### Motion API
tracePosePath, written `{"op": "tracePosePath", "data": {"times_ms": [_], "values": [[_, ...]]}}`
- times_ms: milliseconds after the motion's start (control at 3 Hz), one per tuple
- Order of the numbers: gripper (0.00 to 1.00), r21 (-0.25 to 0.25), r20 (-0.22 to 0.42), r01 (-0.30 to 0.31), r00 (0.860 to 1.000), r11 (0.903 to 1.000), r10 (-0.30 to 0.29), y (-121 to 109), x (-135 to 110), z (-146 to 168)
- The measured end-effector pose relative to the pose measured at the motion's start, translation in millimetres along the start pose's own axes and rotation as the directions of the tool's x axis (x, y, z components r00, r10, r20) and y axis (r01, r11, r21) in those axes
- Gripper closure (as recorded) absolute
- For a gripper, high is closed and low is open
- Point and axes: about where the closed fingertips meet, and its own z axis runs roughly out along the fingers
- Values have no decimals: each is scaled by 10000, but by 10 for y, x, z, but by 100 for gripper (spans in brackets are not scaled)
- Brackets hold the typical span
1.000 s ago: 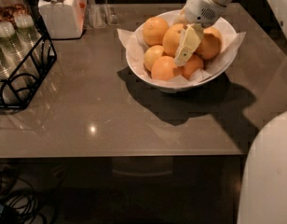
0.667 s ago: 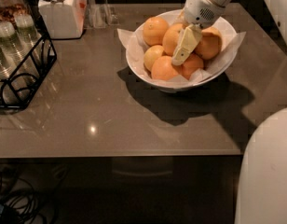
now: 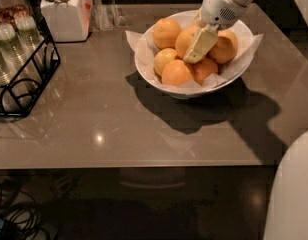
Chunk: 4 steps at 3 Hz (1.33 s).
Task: Pick orange from white bowl
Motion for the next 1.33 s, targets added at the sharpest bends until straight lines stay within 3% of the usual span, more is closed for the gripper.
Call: {"op": "tracePosePath", "data": {"times_ms": [333, 667, 1000, 1333], "values": [[96, 606, 164, 644, 9977, 9961, -655, 145, -132, -261], [100, 1286, 408, 937, 9942, 9873, -997, 261, -215, -526], [100, 1387, 1576, 1070, 9791, 9845, -1286, 415, -158, -690], [100, 1443, 3147, 907, 9399, 9854, -1326, 743, -83, -867]]}}
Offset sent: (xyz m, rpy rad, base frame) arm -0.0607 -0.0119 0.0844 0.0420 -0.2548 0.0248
